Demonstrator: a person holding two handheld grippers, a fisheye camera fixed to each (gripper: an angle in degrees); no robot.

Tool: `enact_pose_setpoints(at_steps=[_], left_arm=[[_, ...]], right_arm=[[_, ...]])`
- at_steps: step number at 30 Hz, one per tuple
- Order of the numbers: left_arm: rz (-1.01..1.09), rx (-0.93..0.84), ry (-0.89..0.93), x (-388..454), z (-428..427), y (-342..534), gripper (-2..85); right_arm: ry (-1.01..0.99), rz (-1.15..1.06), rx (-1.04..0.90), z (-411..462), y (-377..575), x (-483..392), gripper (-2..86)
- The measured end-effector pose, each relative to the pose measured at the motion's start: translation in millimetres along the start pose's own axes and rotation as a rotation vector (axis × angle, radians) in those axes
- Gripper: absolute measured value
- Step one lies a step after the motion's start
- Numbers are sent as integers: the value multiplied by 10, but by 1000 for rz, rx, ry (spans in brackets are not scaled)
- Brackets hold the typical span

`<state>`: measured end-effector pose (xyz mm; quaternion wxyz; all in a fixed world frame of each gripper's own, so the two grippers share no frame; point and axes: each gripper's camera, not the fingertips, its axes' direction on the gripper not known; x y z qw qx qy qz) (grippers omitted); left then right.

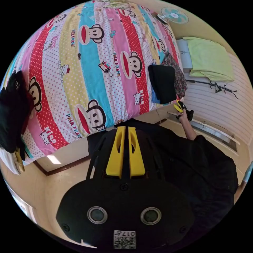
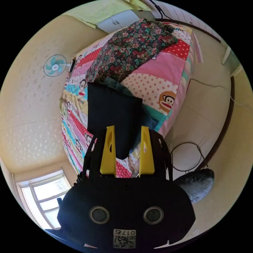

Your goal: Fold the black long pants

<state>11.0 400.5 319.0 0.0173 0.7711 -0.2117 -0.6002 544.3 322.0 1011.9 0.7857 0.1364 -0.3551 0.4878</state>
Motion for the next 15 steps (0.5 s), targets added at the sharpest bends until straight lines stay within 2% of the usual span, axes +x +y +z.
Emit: enact_pose_setpoints(at_steps=[2,4,6,8,9,11,13,15], left_arm=[[24,-49,-70,320,278,-83,25],[25,-64,-67,474,452,-87,30],[4,-59,-38,548,574,-44,33],[-52,-24,8,542,681,69,35],[-68,-15,22,525,705,100,35],[-121,31,91,429,796,214,36],[-170,74,146,344,869,297,36],[-218,122,195,285,954,382,37]], right_arm=[[-111,-19,3,188,-300,237,139],[-102,0,-46,394,-489,314,134],[-80,-13,-14,476,-582,239,98],[-335,-185,-15,584,-652,-153,76],[-391,-248,-43,643,-652,-324,73],[-472,-616,-200,908,-395,-1274,61],[-521,-855,-321,1115,18,-1935,49],[-686,-1001,-469,1355,487,-2396,30]])
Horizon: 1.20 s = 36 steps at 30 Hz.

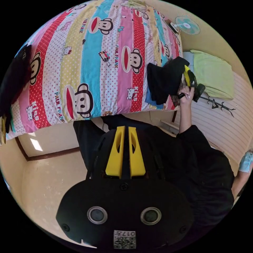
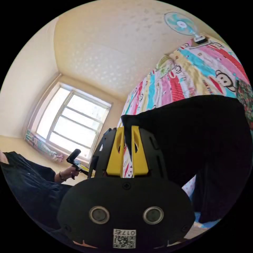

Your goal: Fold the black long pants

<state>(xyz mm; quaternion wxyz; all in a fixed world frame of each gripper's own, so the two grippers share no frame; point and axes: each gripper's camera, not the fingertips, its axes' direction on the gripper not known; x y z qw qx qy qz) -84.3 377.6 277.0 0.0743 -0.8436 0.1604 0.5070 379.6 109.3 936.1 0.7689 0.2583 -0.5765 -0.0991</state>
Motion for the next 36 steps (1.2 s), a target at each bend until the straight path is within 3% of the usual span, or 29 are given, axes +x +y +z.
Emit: enact_pose_setpoints(at_steps=[2,3,5,9,15,16,19,25,29,33,36], left_arm=[[-41,35,54,-80,143,98,36],[-49,35,60,-95,189,119,36],[-86,23,36,-142,347,218,36],[-114,48,-7,-228,532,424,36],[-184,39,86,-481,1136,581,56],[-184,41,123,-486,1268,568,59],[-162,3,151,-425,1584,458,62],[-32,-92,65,-67,2036,142,64],[62,-157,-50,187,2337,-10,64],[144,-170,-102,360,2610,-41,64],[213,-155,-37,453,2784,22,64]], right_arm=[[-587,-106,-164,872,-39,-216,18],[-590,-73,-231,1110,-10,-261,17],[-265,-129,-496,1761,284,-457,16],[-190,-36,-589,1680,745,-99,30],[474,324,-402,-129,1547,908,82],[605,476,-340,-562,1773,1102,92],[739,767,-165,-1449,2358,1461,123],[430,926,121,-1839,2898,2033,160],[453,1070,170,-1917,3147,2239,143],[297,971,179,-2159,3356,2115,96],[126,711,361,-2462,3486,1654,43]])
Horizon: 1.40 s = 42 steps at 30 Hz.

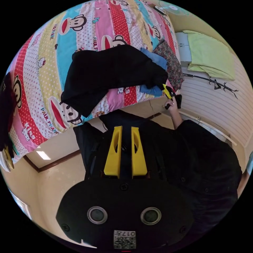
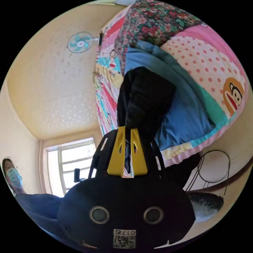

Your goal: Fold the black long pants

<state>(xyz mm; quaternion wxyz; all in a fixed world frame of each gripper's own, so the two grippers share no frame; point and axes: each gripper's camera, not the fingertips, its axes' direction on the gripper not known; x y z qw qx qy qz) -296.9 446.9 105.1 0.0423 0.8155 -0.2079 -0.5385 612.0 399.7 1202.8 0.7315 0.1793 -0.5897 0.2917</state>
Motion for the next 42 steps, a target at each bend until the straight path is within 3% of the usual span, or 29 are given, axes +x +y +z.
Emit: enact_pose_setpoints(at_steps=[4,11,19,22,23,27,29,33,37,42], left_arm=[[126,83,90,95,101,125,76],[429,324,-135,843,-94,604,134],[678,693,-383,1833,-52,1318,165],[574,887,-495,1921,48,1670,140],[509,1005,-522,1851,41,1897,79],[545,1073,-332,1636,-84,2444,37],[563,1100,-129,1470,-227,2755,36],[623,1162,-119,1577,-354,3265,36],[792,1220,-158,2042,-429,3898,32],[990,1243,-95,2566,-557,4476,23]], right_arm=[[-230,-112,-18,-136,69,-245,26],[-597,-556,-209,71,211,-1993,11],[-600,-892,-526,447,1244,-3977,11],[-545,-1042,-646,535,1804,-4500,12],[-514,-1088,-652,490,1978,-4618,13],[-419,-1189,-579,68,2386,-4702,15],[-437,-1208,-430,-410,2619,-4513,14],[-358,-1272,-287,-1063,2999,-4047,18],[-92,-1310,-130,-1432,3462,-3508,38],[-98,-1469,81,-1527,3993,-3399,115]])
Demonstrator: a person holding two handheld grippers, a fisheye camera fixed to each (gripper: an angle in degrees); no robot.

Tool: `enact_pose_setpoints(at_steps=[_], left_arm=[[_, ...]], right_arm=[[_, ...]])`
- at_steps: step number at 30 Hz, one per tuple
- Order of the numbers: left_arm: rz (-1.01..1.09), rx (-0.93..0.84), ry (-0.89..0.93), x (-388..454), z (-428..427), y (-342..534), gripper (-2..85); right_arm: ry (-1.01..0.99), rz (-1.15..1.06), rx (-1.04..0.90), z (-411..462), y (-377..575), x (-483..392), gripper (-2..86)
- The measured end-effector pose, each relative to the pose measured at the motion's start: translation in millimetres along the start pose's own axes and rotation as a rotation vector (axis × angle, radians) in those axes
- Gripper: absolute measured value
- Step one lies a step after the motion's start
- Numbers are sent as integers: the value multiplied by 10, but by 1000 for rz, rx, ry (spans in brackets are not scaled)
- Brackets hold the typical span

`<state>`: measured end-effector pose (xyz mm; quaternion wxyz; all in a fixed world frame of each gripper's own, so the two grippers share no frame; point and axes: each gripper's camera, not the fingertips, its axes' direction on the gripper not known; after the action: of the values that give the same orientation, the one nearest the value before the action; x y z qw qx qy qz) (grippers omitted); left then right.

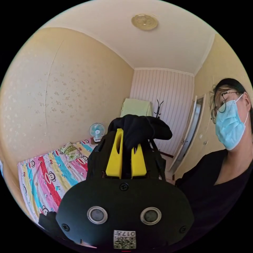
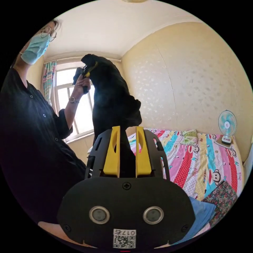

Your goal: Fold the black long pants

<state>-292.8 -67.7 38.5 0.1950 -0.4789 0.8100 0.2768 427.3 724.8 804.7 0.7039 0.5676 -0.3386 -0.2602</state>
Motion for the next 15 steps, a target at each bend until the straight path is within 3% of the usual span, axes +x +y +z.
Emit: enact_pose_setpoints(at_steps=[2,6,10,15], left_arm=[[45,44,57,198,-126,-170,23],[59,81,104,366,-351,-307,24],[-29,133,66,230,-762,-261,29],[-109,92,8,-107,-1161,-196,36]], right_arm=[[-13,66,131,78,-85,-110,195],[-120,13,352,24,-487,-404,213],[-139,-1,406,-205,-1218,-501,141],[-197,-39,327,-293,-2034,-271,58]])
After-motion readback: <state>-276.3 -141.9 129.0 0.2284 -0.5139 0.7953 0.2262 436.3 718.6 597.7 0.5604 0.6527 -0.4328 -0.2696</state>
